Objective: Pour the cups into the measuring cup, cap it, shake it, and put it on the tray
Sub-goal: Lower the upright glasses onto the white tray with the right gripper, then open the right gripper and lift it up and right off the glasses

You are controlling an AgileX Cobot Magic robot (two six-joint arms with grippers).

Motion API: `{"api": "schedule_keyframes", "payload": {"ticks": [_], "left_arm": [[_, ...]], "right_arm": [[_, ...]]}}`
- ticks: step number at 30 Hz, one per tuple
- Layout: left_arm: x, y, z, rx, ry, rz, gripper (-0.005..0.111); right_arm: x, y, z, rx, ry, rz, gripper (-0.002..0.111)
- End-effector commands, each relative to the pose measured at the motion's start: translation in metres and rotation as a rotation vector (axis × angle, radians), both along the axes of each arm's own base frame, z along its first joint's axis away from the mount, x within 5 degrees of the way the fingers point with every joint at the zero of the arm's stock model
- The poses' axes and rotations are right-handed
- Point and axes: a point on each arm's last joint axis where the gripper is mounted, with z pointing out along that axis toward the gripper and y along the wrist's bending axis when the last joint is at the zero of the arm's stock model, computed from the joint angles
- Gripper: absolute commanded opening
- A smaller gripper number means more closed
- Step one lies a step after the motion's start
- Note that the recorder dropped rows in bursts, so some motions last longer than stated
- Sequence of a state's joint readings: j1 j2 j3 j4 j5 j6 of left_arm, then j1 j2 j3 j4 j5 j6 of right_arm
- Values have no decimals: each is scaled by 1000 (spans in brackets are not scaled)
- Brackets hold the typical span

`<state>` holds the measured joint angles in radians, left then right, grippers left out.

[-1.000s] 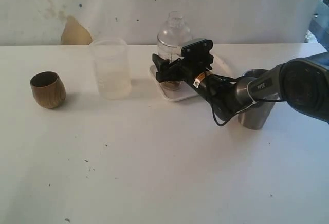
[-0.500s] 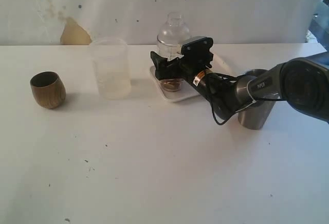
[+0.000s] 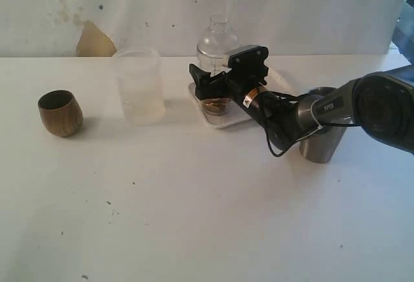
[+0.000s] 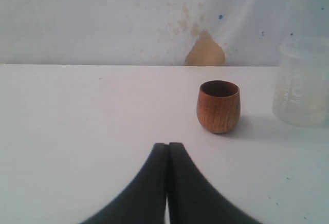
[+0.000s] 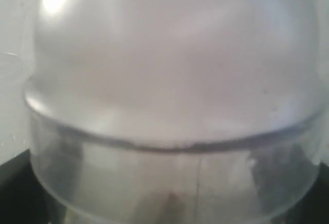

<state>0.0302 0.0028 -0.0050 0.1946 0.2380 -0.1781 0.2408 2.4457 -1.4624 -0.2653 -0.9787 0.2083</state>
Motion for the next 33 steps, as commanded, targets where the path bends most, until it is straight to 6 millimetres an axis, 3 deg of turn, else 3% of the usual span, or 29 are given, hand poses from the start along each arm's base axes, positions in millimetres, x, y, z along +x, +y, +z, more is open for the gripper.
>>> {"api": "schedule_keyframes", "payload": {"ticks": [1,9,33], "left_arm": [[0,0,-1,-1,-2,-2,0],[0,0,-1,-1,-2,-2,0],[0,0,-1,-1,-2,-2,0]], "right_arm": [[0,-2,11,-22,-27,-9,91],[-4,-5,20,-62,45,-25,91],[-15,-15,74,-189,256,-98,91]]}}
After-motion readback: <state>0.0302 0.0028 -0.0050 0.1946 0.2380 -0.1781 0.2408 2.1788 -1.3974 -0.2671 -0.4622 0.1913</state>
